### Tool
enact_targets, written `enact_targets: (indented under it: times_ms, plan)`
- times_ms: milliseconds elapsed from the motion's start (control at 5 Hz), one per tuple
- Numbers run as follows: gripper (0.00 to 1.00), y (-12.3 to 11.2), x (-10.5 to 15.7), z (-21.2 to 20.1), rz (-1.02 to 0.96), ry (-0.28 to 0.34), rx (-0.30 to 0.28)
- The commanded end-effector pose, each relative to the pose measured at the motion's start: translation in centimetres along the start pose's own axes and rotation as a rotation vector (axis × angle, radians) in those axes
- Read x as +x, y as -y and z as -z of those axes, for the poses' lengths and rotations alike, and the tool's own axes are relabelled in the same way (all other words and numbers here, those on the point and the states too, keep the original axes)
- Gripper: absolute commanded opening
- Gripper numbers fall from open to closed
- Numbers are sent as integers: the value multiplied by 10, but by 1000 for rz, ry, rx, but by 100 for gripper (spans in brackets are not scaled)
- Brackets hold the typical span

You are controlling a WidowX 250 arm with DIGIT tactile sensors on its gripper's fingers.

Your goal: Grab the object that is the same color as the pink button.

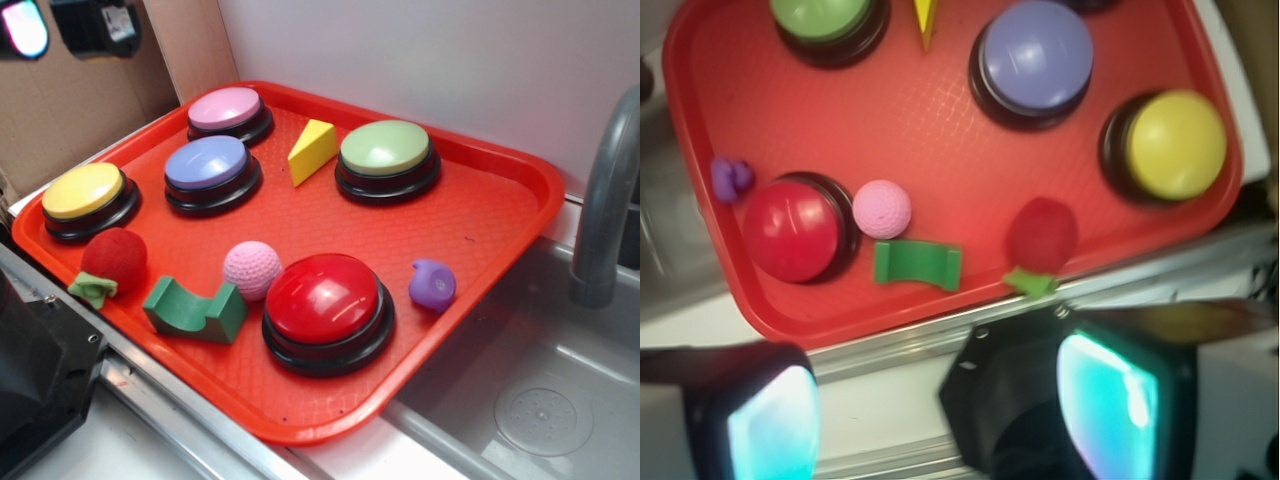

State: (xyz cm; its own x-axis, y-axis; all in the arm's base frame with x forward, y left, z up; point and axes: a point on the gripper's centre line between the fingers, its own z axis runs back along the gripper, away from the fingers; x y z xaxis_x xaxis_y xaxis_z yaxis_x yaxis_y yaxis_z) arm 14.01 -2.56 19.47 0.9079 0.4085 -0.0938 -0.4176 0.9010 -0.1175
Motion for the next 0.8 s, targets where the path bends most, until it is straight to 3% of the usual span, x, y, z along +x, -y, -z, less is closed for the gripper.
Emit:
enact_targets:
  times_ms: [0, 200, 600]
  plan:
    - [100, 17, 40, 47, -488, 61, -90]
    - [100, 24, 55, 74, -630, 113, -115]
    - [100, 32, 65, 124, -625, 155, -36]
